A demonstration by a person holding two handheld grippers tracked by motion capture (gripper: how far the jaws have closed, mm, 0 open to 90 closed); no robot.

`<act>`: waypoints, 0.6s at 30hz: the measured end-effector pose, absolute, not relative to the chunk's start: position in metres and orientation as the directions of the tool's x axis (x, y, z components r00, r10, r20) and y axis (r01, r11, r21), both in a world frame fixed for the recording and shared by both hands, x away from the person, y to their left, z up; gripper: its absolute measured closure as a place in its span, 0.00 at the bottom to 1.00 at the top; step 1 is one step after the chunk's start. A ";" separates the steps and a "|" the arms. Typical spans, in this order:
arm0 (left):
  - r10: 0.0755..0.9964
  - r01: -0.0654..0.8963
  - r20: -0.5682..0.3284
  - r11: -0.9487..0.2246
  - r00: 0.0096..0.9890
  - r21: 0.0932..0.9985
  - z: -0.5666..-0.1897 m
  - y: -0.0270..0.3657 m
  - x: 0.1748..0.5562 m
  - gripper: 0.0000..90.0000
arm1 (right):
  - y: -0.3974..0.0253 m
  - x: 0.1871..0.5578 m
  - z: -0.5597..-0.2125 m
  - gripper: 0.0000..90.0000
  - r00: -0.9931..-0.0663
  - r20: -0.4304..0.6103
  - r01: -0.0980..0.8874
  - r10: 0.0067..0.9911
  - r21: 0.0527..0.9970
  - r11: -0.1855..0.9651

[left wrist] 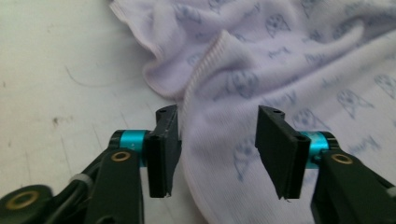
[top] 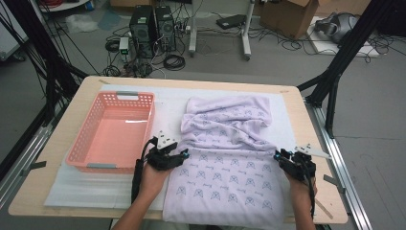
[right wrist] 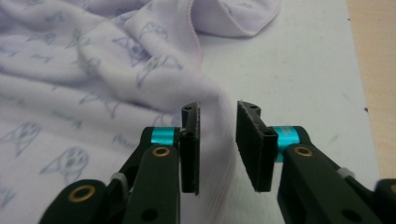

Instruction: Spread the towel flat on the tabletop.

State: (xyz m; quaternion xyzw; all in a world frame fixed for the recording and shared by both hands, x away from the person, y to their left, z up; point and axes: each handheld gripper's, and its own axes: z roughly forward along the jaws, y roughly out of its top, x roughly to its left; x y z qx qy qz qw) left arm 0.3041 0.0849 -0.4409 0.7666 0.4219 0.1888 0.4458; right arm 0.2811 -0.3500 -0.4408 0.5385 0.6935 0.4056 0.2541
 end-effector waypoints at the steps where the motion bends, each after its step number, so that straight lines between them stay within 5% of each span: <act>1: 0.808 0.473 -0.074 -0.265 0.584 0.841 -0.443 0.086 0.300 0.52 | -0.351 0.277 -0.441 0.69 -0.296 0.081 0.539 0.952 0.837 0.097; 10: 0.784 0.480 -0.065 -0.309 0.617 0.821 -0.445 0.094 0.276 0.47 | -0.355 0.224 -0.440 0.52 -0.400 0.038 0.555 0.916 0.806 0.209; 18: 0.758 0.514 -0.111 -0.319 0.642 0.796 -0.451 0.100 0.267 0.46 | -0.358 0.205 -0.448 0.47 -0.401 0.091 0.594 0.912 0.783 0.183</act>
